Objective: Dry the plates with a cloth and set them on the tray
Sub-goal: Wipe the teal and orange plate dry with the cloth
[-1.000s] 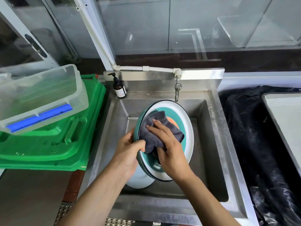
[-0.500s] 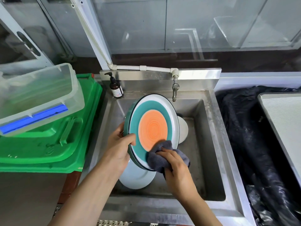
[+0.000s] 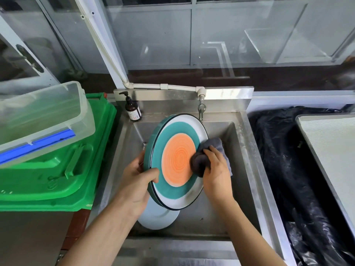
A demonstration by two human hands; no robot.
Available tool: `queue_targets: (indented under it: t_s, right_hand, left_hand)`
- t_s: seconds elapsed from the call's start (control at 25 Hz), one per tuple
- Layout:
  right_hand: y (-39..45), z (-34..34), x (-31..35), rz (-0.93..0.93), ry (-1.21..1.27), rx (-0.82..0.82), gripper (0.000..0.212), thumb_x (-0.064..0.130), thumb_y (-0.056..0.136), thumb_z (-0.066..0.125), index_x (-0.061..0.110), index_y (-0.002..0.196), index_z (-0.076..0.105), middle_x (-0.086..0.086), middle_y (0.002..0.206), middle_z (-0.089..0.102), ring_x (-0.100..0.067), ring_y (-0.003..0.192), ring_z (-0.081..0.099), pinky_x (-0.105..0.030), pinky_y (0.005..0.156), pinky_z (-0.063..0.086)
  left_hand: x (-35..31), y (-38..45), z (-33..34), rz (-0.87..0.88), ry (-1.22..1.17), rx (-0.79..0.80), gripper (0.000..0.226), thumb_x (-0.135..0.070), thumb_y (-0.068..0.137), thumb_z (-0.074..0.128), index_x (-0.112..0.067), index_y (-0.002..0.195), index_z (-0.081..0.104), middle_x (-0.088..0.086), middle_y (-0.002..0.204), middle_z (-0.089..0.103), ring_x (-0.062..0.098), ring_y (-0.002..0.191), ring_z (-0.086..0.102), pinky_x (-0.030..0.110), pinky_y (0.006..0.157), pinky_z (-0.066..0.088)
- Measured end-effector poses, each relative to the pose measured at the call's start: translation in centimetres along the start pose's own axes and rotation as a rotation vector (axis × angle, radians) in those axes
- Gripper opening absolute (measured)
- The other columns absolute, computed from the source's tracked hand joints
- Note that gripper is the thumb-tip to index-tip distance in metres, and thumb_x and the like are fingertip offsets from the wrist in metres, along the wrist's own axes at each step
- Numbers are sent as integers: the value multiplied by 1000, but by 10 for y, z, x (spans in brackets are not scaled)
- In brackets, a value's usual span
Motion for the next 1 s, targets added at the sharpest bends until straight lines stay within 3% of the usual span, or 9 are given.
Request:
queue_targets:
  t_s: [0.08, 0.24, 0.4, 0.52, 0.6, 0.68, 0.76, 0.84, 1.0]
  right_hand:
    - [12, -9, 16, 56, 138, -116, 51, -8, 91, 52, 8, 139, 61, -9, 153, 50, -27, 141, 45, -34, 118, 34]
    - [20, -15, 77, -52, 345, -239, 58, -6, 87, 45, 11, 141, 58, -5, 153, 50, -7, 143, 37, -11, 118, 21]
    - [-2, -5, 114, -433, 344, 6, 58, 4, 81, 47, 13, 137, 61, -5, 146, 57, -15, 143, 44, -31, 121, 30]
    - [16, -13, 99, -336, 401, -11, 61, -14, 76, 48, 4, 132, 64, -12, 142, 59, -24, 139, 49, -48, 119, 35]
    - [5, -8, 102, -377, 377, 23, 65, -15, 73, 48, 6, 132, 64, -9, 143, 58, -21, 142, 46, -50, 119, 33]
    - [-20, 4, 113, -507, 343, 155, 63, -5, 78, 49, 14, 136, 63, -5, 148, 55, -13, 145, 42, -45, 122, 29]
    - [-16, 2, 108, -473, 374, 131, 57, 5, 81, 48, 12, 135, 64, -6, 147, 55, -7, 143, 42, -37, 123, 29]
    - [-5, -6, 99, -352, 409, 39, 56, 2, 81, 47, 9, 133, 66, -9, 146, 55, -5, 142, 42, -29, 122, 30]
    - [-37, 4, 106, -454, 420, 176, 55, -8, 89, 51, 19, 135, 65, 3, 150, 52, -9, 145, 40, -23, 121, 27]
  left_hand:
    - [2, -4, 3, -21, -24, -1, 54, 8, 47, 49, -14, 90, 71, 11, 76, 62, 22, 70, 55, 28, 60, 44]
    - [7, -17, 24, -40, -103, 50, 45, 9, 49, 48, -17, 76, 72, 10, 70, 64, 19, 63, 59, 23, 53, 48]
    - [-2, -15, 22, -23, -148, 5, 36, 9, 48, 46, -16, 62, 68, 7, 63, 57, 18, 61, 53, 23, 57, 44]
    - [-2, -16, 18, -37, -118, -10, 37, 9, 47, 47, -13, 68, 68, 14, 73, 52, 24, 69, 47, 29, 60, 37]
    - [2, -15, 15, -33, -129, -27, 42, 10, 47, 47, -11, 75, 70, 18, 80, 52, 27, 75, 47, 30, 63, 37]
    - [3, -12, 13, -39, -175, -32, 48, 11, 47, 46, -6, 83, 72, 24, 86, 61, 31, 82, 56, 29, 71, 44]
    - [2, -9, 12, -31, -140, -29, 53, 11, 48, 46, -3, 92, 71, 26, 93, 63, 33, 89, 58, 37, 82, 42]
    - [0, -8, 13, -11, -97, -38, 53, 10, 47, 47, -7, 91, 72, 22, 91, 59, 31, 89, 51, 40, 82, 36]
    - [-8, -7, 14, -3, -122, -17, 61, 10, 47, 45, 1, 103, 68, 28, 101, 68, 32, 93, 63, 34, 80, 47]
Point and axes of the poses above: each hand's wrist, its own y-axis towards the middle knuckle, its own z-axis out of the palm, x = y × z, the point moved 7 cm from there along y, towards the middle knuckle
